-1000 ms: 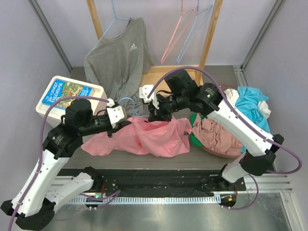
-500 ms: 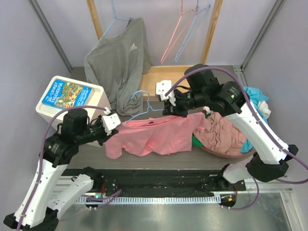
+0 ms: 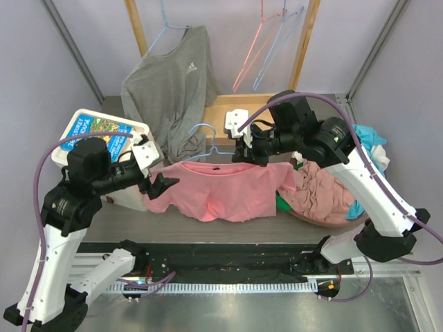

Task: Place the t-shirt on the hanger
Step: Place the T-shirt on the hanger, then place the hanger at the clothesline.

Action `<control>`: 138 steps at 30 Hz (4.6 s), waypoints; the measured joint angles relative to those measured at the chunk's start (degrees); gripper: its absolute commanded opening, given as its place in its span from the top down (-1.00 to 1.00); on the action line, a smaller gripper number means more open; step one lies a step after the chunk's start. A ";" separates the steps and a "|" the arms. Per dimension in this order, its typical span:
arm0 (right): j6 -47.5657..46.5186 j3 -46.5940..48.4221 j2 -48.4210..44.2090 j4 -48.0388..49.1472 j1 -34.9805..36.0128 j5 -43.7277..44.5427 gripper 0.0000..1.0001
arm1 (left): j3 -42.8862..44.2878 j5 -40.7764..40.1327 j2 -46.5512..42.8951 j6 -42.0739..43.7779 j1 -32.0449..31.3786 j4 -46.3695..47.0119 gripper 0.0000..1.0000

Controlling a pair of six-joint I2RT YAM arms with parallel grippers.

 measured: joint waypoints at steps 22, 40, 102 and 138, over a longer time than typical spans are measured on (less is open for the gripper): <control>6.99 2.19 3.87 5.77 8.68 4.61 -0.99 | -3.67 -5.62 5.57 0.35 -12.35 10.23 1.00; -8.37 -4.11 -5.40 -12.50 -13.90 -1.14 -0.17 | -4.85 -2.47 -0.02 3.26 -9.33 5.68 1.00; 27.06 -21.49 -13.00 2.78 -8.17 -15.34 0.99 | -3.06 0.31 5.27 -0.35 -5.27 8.57 -1.00; 53.00 32.59 33.16 27.45 -6.91 44.94 0.99 | -7.15 -20.04 -7.28 -16.74 -2.34 15.82 -0.99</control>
